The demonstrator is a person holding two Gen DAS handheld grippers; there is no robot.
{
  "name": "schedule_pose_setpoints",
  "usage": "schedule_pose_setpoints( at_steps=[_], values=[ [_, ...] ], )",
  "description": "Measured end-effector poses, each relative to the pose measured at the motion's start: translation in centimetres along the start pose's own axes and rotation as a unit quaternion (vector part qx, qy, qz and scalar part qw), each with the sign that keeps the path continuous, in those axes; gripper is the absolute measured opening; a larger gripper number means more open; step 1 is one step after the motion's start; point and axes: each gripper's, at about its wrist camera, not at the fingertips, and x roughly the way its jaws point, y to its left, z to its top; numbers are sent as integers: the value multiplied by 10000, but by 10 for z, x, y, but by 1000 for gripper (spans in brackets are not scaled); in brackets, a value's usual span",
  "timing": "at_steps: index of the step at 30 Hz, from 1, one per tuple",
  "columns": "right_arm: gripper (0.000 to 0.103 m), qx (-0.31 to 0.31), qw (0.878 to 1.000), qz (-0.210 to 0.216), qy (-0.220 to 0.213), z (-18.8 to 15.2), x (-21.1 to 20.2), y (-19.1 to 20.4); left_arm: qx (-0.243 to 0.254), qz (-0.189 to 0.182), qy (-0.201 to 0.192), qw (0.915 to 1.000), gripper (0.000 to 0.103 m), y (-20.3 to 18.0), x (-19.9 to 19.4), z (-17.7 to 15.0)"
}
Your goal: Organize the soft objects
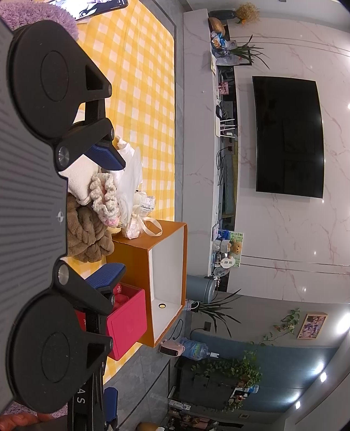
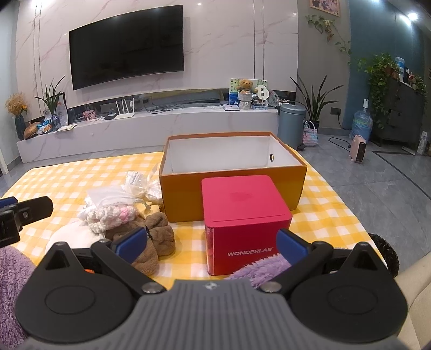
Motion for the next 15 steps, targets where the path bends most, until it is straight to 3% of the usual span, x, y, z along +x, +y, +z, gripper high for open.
schedule_pose_setpoints(
  at_steps=[15],
  values=[
    [100,-52,10000,2,61,1,1,2,0,-15,24,10000,92,-1,0,-1]
  ],
)
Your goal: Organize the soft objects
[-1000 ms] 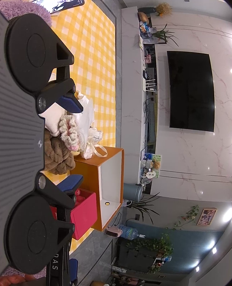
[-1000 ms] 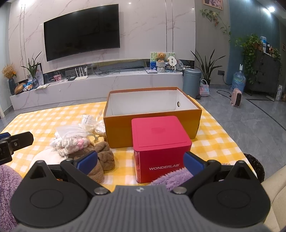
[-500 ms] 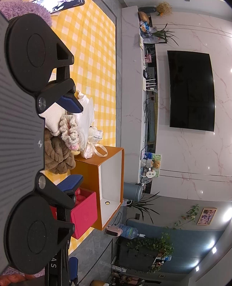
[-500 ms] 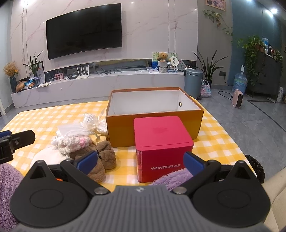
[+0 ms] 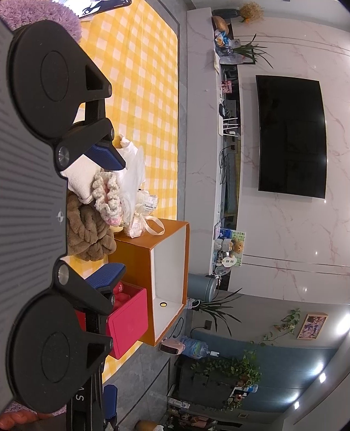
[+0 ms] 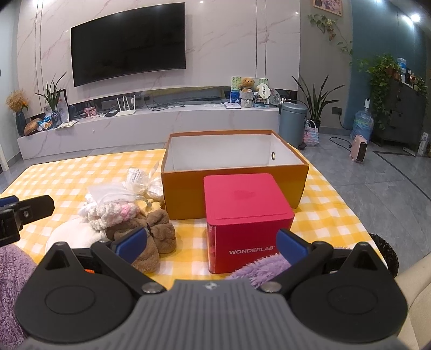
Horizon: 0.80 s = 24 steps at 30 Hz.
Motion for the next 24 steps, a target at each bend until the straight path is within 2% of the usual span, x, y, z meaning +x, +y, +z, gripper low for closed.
schedule_pose_setpoints(
  at_steps=[19,24],
  values=[
    [100,54,9999,53,118,-2,4,-1,8,4,29,10000,92,-1,-1,-3],
    [100,37,9999,61,134,-2,5,0,57,-170,98,9998,92,-1,-3,-12]
  ],
)
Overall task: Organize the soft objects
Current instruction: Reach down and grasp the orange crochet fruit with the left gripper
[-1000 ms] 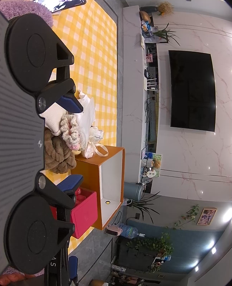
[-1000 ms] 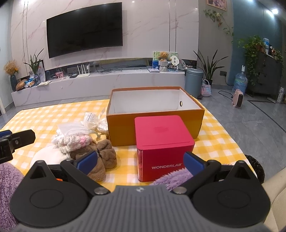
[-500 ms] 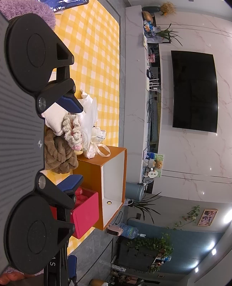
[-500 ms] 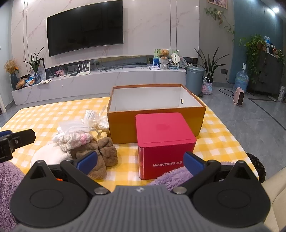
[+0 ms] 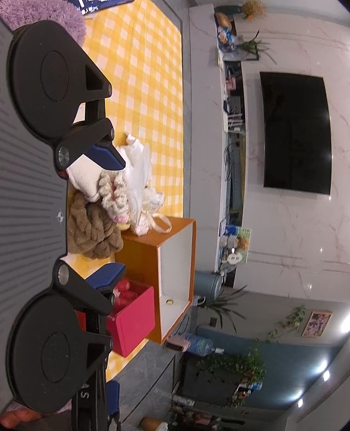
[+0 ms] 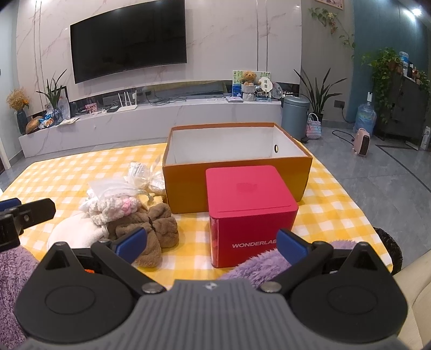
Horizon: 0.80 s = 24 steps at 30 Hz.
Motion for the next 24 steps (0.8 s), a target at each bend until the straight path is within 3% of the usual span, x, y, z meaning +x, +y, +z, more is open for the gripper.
schedule_pose_setpoints(
  at_steps=[6,9,12,16,21,24],
  values=[
    [100,-45,10000,37,7,-3,4,1,177,-112,341,9992,91,7,4,-3],
    [100,-174,9997,105,128,-5,10,5,188,-264,752,9966,83,14,9,-7],
    [100,-256,9992,238,205,-7,16,10,199,-140,1063,9940,81,21,15,-11],
    [100,-440,9977,453,229,-10,24,18,-93,-165,1493,9886,71,38,26,-14],
    [83,-756,9945,613,377,-14,38,30,-245,-312,1901,9810,65,50,44,-20],
    [81,-781,9935,669,497,-16,46,32,-203,-293,2054,9780,65,51,59,-24]
  ],
)
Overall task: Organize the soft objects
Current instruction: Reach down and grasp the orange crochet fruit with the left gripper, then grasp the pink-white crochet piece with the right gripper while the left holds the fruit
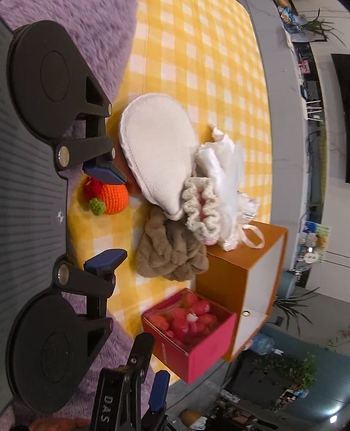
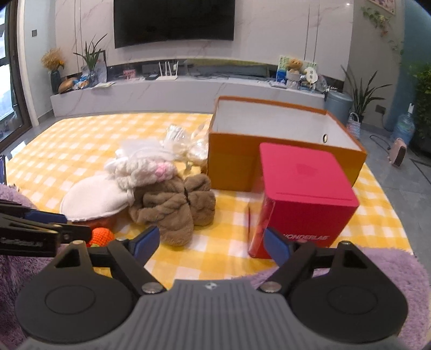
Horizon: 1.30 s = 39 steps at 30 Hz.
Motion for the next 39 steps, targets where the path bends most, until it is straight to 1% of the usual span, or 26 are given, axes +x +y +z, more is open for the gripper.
schedule_pose_setpoints(
  at_steps=[2,3,5,10,14,16,17,19,20,21,25,30,33,34,37,39],
  values=[
    [74,5,10000,34,87,0,6,-1,-41,8,100,9999,65,2,10,2],
    [73,15,9999,58,141,0,10,-2,-59,53,178,9998,65,3,15,3],
    [73,31,9997,112,233,0,17,-1,-5,185,280,9994,65,2,27,4],
    [73,6,9990,174,408,-1,32,2,176,333,576,9976,65,0,48,6],
    [73,-17,9982,232,544,-1,41,3,244,480,715,9960,65,-2,59,7],
    [73,-31,9979,264,594,-1,45,4,286,497,805,9951,65,-2,64,6],
    [73,-42,9977,284,609,-1,47,5,312,504,857,9946,64,-2,66,6],
    [73,-71,9974,334,629,-1,49,7,339,551,881,9940,54,-2,68,6],
    [73,-86,9974,354,629,-1,50,7,312,571,866,9941,49,-1,68,7],
    [73,-107,9973,383,619,-1,50,8,274,577,847,9944,47,0,68,7],
    [73,-183,9972,499,527,2,50,11,184,454,659,9966,47,0,59,7],
    [73,-267,9971,577,419,8,50,15,80,284,389,9988,47,-1,37,13],
    [73,-304,9969,626,360,15,55,18,61,236,127,9996,47,-1,20,22],
    [75,-317,9969,638,333,18,58,19,46,265,13,9996,47,0,16,26],
    [84,-409,9964,703,222,29,65,26,63,468,-227,9986,47,6,13,42],
    [86,-499,9958,749,148,35,70,31,45,611,-342,9975,47,15,16,56]
  ],
)
